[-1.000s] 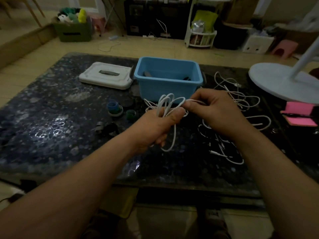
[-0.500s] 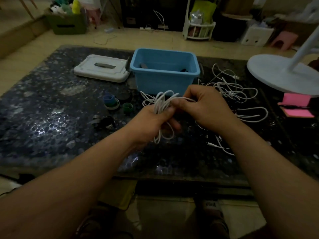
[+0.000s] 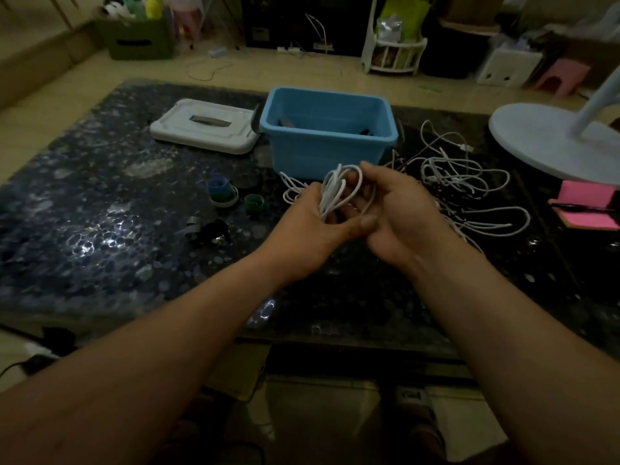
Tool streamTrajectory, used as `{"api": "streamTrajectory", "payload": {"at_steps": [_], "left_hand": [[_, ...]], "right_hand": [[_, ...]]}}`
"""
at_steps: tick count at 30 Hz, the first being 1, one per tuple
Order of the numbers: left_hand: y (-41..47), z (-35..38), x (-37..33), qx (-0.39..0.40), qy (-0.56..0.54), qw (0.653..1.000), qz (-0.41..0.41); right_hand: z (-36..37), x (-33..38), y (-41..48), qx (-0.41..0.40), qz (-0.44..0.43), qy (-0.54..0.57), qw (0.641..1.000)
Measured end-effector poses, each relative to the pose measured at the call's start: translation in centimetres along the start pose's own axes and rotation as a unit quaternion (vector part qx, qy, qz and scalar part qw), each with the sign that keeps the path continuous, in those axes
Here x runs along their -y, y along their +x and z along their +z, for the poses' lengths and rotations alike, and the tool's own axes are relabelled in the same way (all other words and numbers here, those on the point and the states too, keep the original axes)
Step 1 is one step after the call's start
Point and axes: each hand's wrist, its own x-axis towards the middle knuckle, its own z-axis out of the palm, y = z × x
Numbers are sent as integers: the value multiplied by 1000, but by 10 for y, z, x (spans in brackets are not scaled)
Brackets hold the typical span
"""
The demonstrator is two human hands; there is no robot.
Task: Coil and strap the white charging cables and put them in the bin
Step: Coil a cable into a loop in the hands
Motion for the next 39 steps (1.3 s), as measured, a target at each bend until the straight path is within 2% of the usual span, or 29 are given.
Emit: {"api": "streamTrajectory", "payload": {"at_steps": [3,9,17,19,21,23,25,27,29,30,35,39], "left_hand": [[3,3,9,-23,10,1000,-1],[-1,7,13,-78,59,995,14],[-3,6,-4,-2,40,997,61],[-5,3,-13,2,29,997,66],[-5,-3,-20,-21,-19,999,46],[0,-13,-23,-80,-86,993,-2],[8,-28,-27,-157,-132,978,-32],[15,-45,-30,-219,-169,960,-37],[19,-60,-32,-262,-193,945,-33],[19,-66,-32,-276,-201,940,-30],[22,-77,-29,-314,-218,923,-31],[26,-94,-27,-365,-276,888,-53]], "right_hand": [[4,-11,4,-39,-11,16,999],[5,-25,7,-79,-50,-49,994],[8,-13,-9,-2,-53,-106,993],[7,-9,-9,17,-46,-127,991],[2,-3,-6,41,-35,-195,979],[-8,3,-2,35,-41,-306,950],[-18,13,-2,0,-62,-442,895],[-34,21,1,-13,-99,-589,802],[-55,25,8,-8,-134,-714,687],[-64,26,12,-15,-143,-743,653],[-80,36,19,-39,-191,-737,647],[-80,43,15,-45,-269,-775,570]]}}
